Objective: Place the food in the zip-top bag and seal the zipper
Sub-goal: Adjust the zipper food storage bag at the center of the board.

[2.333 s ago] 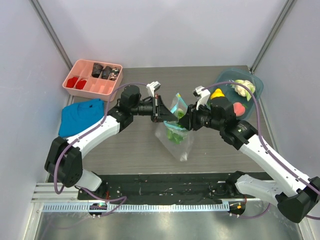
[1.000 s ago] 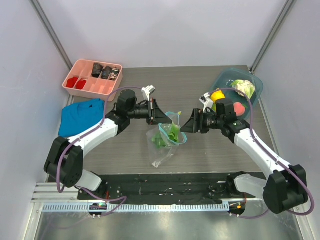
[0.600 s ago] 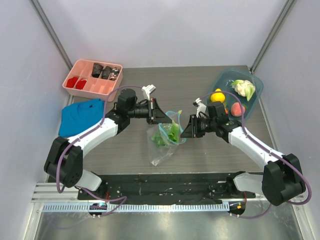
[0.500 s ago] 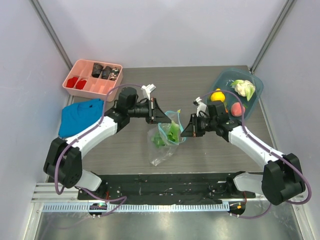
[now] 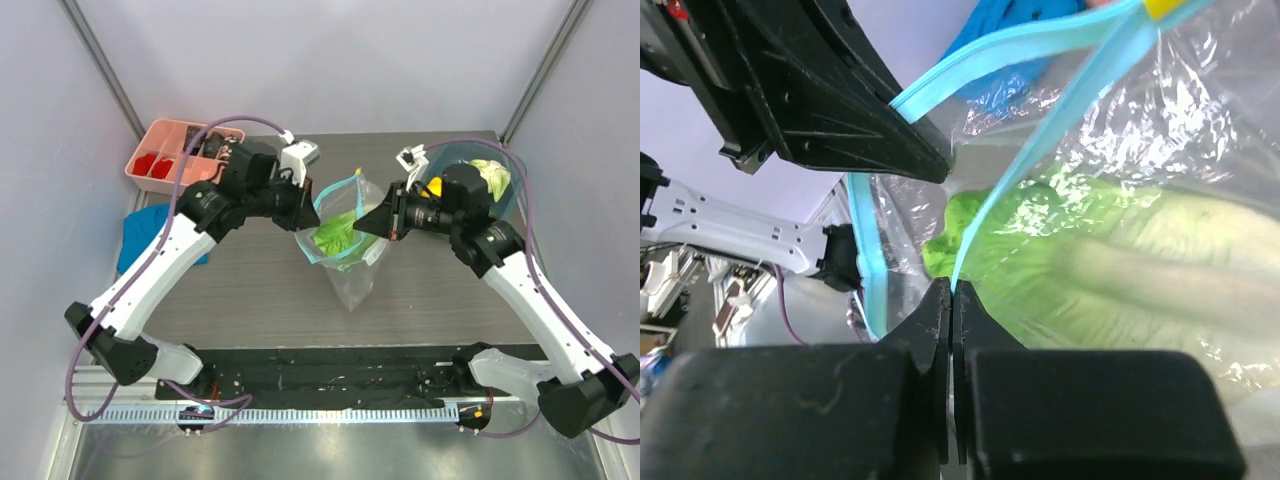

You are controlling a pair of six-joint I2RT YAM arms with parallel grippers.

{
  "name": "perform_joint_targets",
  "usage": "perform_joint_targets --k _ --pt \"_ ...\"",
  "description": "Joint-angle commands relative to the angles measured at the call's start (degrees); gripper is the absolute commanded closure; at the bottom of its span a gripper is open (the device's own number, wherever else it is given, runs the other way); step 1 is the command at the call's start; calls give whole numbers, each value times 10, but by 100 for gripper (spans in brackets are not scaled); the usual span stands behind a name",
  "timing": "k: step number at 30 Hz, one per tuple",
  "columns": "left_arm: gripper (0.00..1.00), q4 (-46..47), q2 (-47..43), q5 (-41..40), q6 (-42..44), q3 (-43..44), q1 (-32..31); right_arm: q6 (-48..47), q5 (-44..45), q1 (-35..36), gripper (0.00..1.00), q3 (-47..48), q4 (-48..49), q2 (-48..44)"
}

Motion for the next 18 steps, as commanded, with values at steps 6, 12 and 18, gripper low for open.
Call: perform_joint_targets --k 6,12,18 --pt "91 21 -26 28 6 -49 2 44 12 -4 99 67 5 46" --pt "100 -62 4 29 14 21 4 104 -59 2 99 105 40 71" --pt "100 -37 13 -21 13 -12 5 -2 -39 -28 99 51 -73 116"
